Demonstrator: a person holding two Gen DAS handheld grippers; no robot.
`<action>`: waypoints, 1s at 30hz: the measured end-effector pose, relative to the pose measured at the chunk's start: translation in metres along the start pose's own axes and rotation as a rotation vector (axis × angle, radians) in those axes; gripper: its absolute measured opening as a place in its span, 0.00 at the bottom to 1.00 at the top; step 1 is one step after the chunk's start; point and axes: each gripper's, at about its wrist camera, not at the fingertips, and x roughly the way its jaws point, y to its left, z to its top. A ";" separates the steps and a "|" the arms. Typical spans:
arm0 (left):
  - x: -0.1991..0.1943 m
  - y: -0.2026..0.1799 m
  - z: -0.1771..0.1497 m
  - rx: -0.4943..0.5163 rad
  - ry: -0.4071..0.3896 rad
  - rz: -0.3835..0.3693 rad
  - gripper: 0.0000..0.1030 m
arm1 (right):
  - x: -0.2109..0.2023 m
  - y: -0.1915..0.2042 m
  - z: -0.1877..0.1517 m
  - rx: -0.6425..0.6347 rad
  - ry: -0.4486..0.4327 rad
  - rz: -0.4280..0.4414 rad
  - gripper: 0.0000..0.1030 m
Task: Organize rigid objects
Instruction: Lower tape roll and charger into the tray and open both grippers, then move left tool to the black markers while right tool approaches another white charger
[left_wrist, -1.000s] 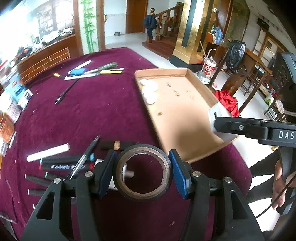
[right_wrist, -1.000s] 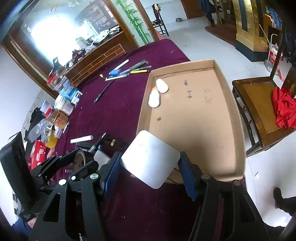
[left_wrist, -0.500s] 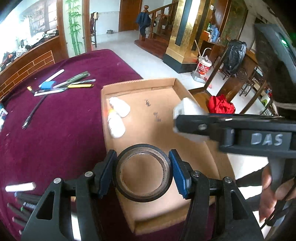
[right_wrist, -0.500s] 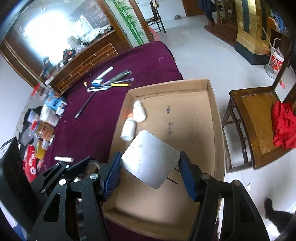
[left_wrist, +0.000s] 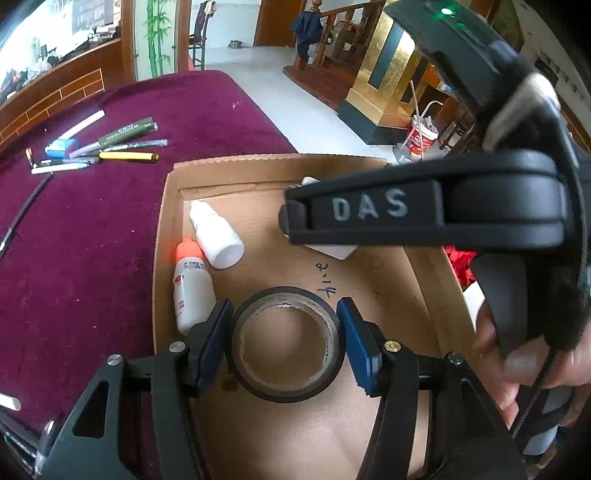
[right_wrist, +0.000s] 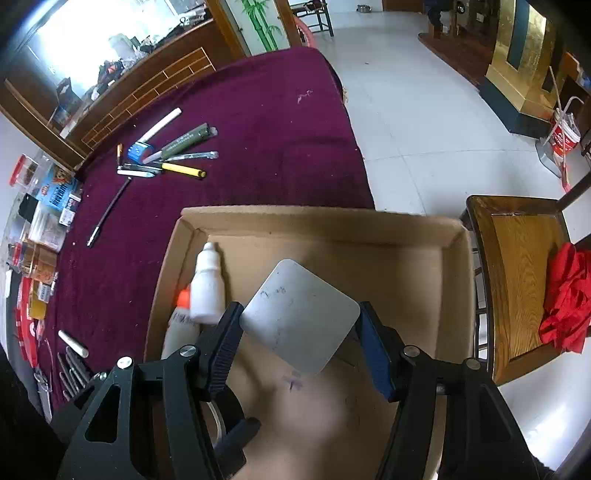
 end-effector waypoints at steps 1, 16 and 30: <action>0.003 0.000 0.000 -0.003 0.005 -0.005 0.55 | 0.004 0.001 0.002 -0.006 0.006 -0.008 0.55; 0.015 0.005 0.000 -0.028 0.021 -0.031 0.58 | 0.013 0.011 0.017 -0.056 0.019 0.021 0.57; -0.036 0.005 -0.005 -0.073 -0.029 -0.074 0.65 | -0.053 0.011 -0.013 0.020 -0.109 0.098 0.58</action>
